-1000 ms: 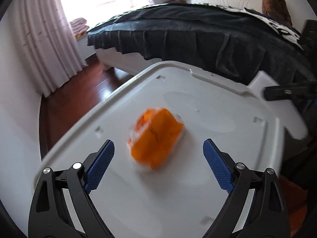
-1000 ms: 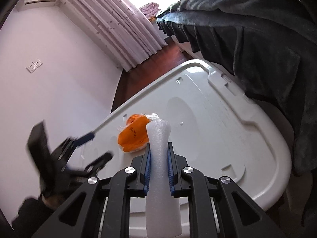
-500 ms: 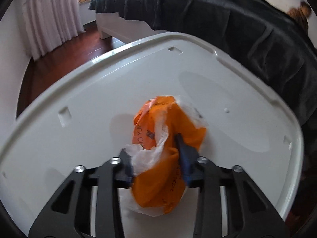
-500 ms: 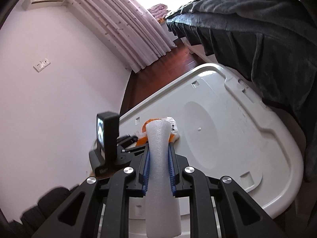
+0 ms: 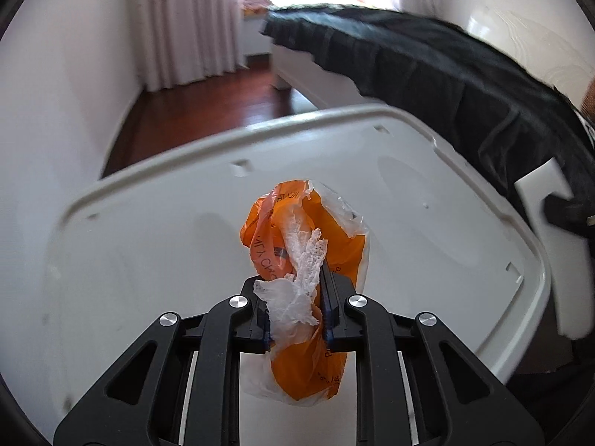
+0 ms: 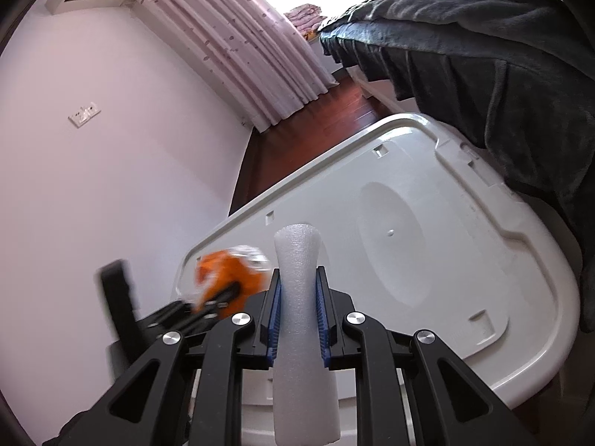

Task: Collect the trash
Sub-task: 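Carry the foam roll and orange bag over the bin and open both tools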

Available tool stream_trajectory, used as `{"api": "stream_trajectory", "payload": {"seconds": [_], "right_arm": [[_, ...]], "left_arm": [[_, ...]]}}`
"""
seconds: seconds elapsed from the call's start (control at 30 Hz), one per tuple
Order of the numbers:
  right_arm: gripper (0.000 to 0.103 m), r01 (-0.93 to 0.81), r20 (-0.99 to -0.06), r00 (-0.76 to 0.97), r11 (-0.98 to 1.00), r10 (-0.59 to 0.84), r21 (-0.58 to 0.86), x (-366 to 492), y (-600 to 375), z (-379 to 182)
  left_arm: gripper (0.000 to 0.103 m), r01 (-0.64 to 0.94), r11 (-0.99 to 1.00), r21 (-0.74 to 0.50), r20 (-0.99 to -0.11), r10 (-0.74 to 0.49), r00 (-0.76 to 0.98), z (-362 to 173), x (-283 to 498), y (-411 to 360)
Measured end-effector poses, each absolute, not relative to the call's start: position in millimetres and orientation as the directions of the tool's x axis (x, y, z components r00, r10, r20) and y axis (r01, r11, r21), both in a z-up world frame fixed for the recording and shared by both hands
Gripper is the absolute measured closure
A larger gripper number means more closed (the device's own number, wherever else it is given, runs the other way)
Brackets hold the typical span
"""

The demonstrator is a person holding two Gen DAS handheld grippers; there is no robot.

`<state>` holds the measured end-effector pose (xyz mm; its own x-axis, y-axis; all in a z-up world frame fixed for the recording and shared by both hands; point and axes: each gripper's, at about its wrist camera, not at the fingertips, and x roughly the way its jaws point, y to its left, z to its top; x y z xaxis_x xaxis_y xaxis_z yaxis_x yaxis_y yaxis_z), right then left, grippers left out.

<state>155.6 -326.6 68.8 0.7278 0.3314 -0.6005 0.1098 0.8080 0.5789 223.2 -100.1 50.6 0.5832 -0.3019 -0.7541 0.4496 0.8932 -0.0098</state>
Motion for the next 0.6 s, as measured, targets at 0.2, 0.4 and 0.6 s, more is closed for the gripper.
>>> {"api": "stream_trajectory", "payload": {"seconds": [0.2,0.4,0.6], "right_arm": [[0.086,0.083,-0.603,0.712,0.809,0.360,0.582,152,-316,66],[0.086,0.037,-0.609,0.706,0.840,0.362,0.542,134,-302,62],[0.086,0.004,-0.614,0.705,0.864,0.355,0.504,100,-291,58]], "left_arm": [[0.085,0.382,0.924,-0.023,-0.718,-0.281,0.637,89,164,-61],[0.085,0.343,0.939,-0.024,-0.699,-0.261,0.665,104,95,-41],[0.085,0.304,0.953,-0.004,-0.709,-0.217,0.671,91,32,-39]]}}
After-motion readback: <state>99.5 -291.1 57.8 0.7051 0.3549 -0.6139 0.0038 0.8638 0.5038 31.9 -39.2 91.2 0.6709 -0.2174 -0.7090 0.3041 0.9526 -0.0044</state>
